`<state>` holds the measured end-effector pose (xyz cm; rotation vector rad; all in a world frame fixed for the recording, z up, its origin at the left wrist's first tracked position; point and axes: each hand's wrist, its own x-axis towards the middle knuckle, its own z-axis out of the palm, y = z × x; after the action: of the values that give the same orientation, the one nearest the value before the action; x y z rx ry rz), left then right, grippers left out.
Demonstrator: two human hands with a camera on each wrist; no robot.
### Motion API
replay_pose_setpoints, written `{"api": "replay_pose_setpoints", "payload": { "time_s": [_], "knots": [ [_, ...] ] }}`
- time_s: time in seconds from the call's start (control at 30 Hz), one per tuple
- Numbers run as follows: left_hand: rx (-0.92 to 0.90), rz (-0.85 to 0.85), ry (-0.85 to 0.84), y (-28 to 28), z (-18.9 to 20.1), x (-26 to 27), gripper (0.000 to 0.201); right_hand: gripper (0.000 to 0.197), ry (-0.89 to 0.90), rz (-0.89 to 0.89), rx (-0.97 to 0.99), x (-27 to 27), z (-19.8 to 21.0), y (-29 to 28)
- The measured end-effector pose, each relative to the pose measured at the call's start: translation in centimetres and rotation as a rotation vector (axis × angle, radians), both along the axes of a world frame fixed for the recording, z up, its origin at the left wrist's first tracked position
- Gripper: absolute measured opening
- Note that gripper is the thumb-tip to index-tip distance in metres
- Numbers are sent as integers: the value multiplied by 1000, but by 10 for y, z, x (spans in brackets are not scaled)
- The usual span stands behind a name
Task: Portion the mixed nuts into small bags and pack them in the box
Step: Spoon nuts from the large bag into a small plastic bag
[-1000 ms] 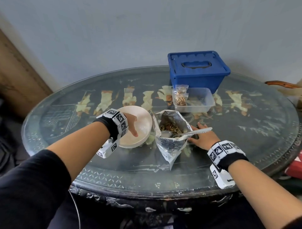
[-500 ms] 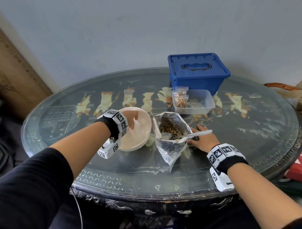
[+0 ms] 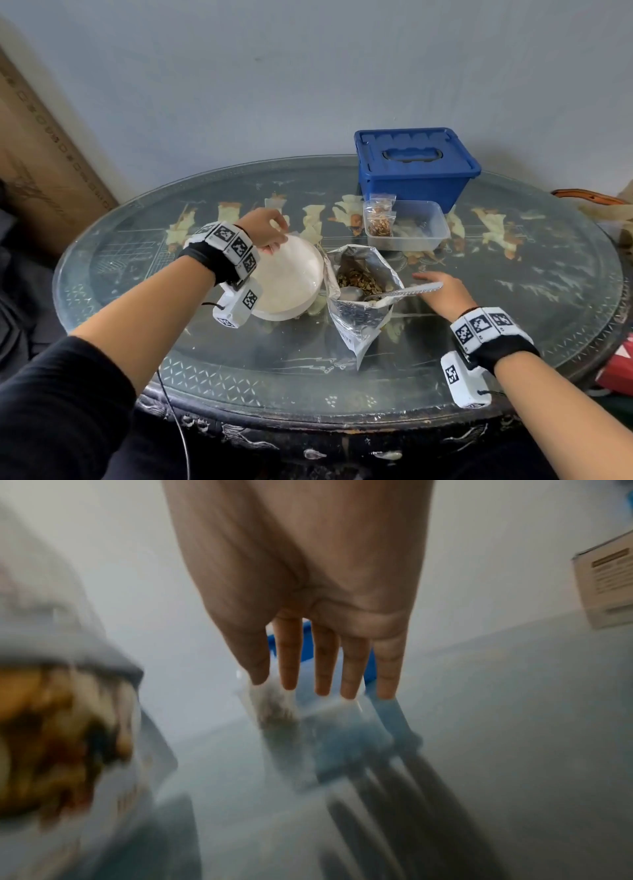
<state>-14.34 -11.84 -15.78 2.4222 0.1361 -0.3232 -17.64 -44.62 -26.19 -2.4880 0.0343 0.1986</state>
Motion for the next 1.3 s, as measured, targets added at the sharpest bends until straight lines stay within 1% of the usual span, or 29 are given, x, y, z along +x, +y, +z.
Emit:
{"api": "replay_pose_setpoints", "payload": {
  "time_s": [0.07, 0.13, 0.23, 0.3, 0.37, 0.47, 0.57, 0.6, 0.63, 0.7, 0.77, 0.8, 0.83, 0.87, 0.93, 1.0, 1.07, 1.13, 1.23, 1.3],
  "knots": [
    [-217, 78, -44, 2, 12, -6, 7, 28, -94, -39, 78, -1, 27, -7],
    [-428, 143, -91, -1, 25, -15, 10, 22, -178, -65, 200, -1, 61, -10],
    [-638, 213, -101, -11, 41, -28, 8, 14, -278, -47, 367, -9, 120, -4],
    [-770, 241, -91, -17, 49, -36, 11, 12, -367, 34, 358, -19, 155, 10],
    [-867, 248, -91, -26, 56, -45, 12, 14, -393, 138, 263, -30, 178, 33],
    [-947, 230, -90, -39, 60, -58, 14, 26, -386, 269, 129, -46, 185, 72],
    [-992, 213, -88, -47, 58, -67, 16, 41, -436, 369, 12, -57, 168, 102],
    [-1001, 206, -89, -48, 57, -70, 16, 39, -477, 380, -11, -59, 161, 109],
    [-1009, 200, -88, -49, 56, -73, 16, 34, -531, 373, -10, -61, 155, 114],
    [-1001, 181, -84, -51, 55, -80, 17, 18, -648, 331, 24, -63, 144, 120],
    [-929, 146, -101, -53, 53, -85, 18, 11, -699, 286, 64, -66, 138, 122],
    [-848, 122, -145, -53, 50, -88, 21, 10, -704, 260, 95, -68, 136, 123],
    [-729, 86, -225, -53, 46, -90, 25, 9, -701, 234, 135, -70, 135, 123],
    [-583, 27, -333, -53, 42, -94, 31, 8, -690, 204, 181, -72, 133, 123],
    [-309, -148, -534, -53, 29, -104, 46, 9, -647, 138, 274, -79, 129, 123],
    [-171, -283, -658, -53, 15, -114, 58, 10, -597, 92, 351, -87, 123, 123],
    [-119, -351, -720, -52, 1, -121, 70, 10, -554, 60, 415, -95, 116, 125],
    [-102, -361, -718, -52, -9, -125, 77, 10, -513, 34, 466, -102, 110, 125],
    [-51, -357, -741, -53, -18, -130, 77, 9, -475, 1, 514, -108, 103, 126],
    [-57, -341, -726, -55, -21, -134, 76, 9, -452, -2, 543, -112, 101, 126]
  ]
}}
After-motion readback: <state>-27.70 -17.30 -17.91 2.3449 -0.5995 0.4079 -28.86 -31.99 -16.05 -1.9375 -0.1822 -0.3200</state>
